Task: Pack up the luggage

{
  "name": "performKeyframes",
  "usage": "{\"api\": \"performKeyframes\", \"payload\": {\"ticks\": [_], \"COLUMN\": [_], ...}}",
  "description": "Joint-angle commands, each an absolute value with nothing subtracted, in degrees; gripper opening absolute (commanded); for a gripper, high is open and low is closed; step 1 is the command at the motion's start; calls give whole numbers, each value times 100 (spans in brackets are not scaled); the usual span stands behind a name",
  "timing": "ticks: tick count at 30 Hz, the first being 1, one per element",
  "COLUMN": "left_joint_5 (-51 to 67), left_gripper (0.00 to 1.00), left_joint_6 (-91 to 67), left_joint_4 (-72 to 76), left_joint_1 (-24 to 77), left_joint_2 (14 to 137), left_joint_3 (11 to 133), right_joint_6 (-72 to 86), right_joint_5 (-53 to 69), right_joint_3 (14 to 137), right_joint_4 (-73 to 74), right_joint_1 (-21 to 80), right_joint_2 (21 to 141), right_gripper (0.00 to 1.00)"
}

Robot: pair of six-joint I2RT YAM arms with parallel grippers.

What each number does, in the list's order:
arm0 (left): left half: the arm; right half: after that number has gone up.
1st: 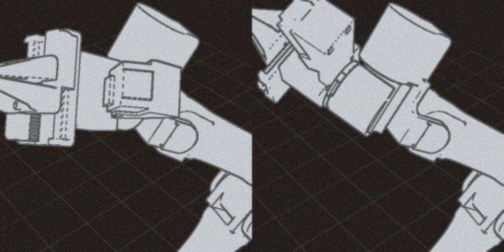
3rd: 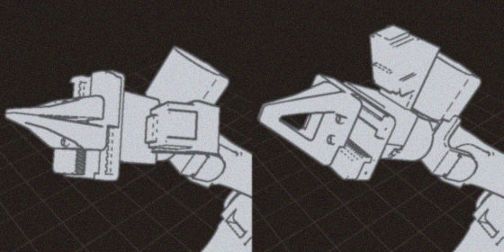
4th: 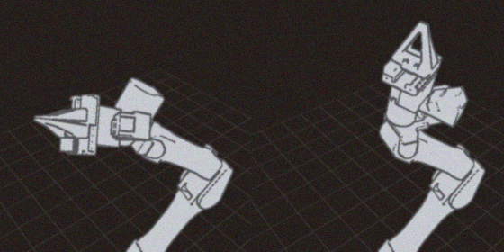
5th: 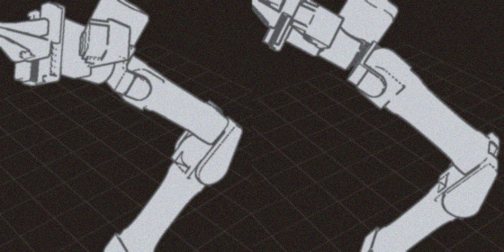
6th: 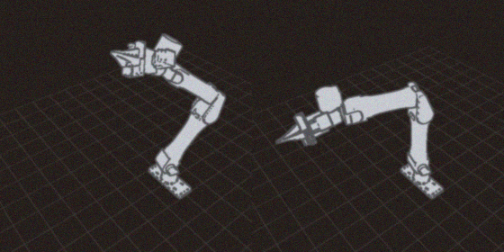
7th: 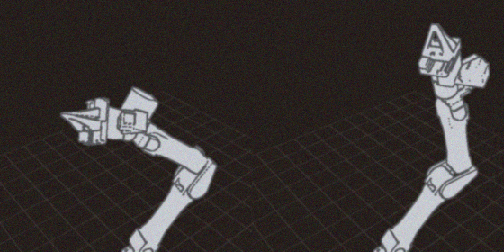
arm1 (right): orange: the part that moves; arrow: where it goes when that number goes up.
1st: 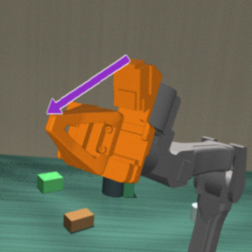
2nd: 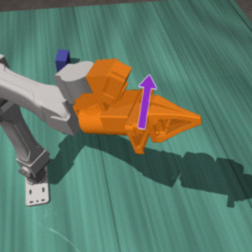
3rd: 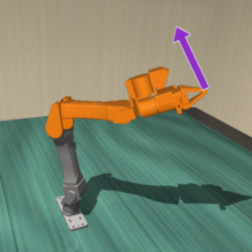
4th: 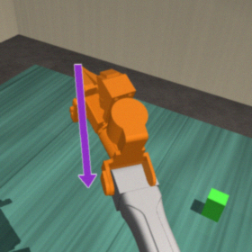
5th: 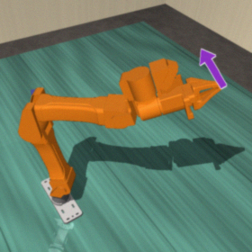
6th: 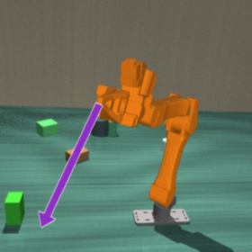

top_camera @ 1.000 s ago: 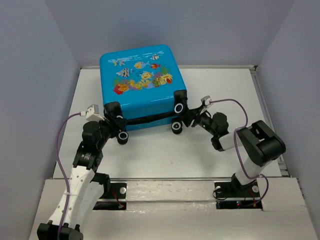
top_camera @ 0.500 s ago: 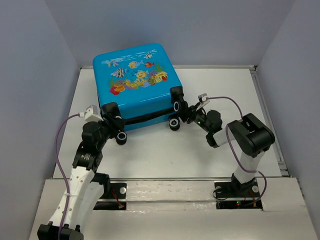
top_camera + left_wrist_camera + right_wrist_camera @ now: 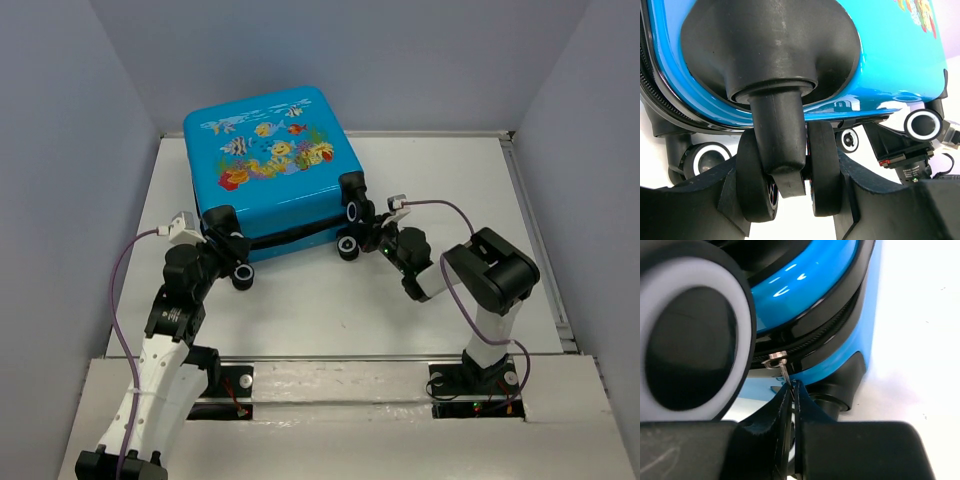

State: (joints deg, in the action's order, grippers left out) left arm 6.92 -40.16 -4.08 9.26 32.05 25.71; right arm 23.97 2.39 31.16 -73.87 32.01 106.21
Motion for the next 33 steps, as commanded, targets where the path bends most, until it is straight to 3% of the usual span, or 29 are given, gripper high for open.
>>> {"api": "performKeyframes", "payload": {"ticks": [1,12,20,26,29,33], "left_joint_5": [1292,1002,1090,1239,1598,1637], "left_gripper": [6,6,6,6,6,6], "left_joint_6": [-3718,-3499,-3559,-3691,-4006,-4219], "left_joint_4": [343,18,123,352,877,1625], "left_joint_1": [993,993,984,984,1019,1518], "left_joint_2": [2839,2742,2777,2856,3171,3743], "left_joint_3": [2628,2742,2716,2672,2532,2697], "right_joint_6": [2382,2030,1995,1793,1531,775], "right_joint_5": [-403,-800,246,237,45,-560], "right_joint_3": [3419,3015,2804,2558,2776,4311], "right_joint_4": [-9079,-8465,-8252,-8358,-8044,-7184], "right_joint_1": [3261,2928,2768,3435,4514,6202], "right_joint_2": [10494,9748,9509,9642,9659,10159], "right_gripper": [7,7,7,7,7,7]}}
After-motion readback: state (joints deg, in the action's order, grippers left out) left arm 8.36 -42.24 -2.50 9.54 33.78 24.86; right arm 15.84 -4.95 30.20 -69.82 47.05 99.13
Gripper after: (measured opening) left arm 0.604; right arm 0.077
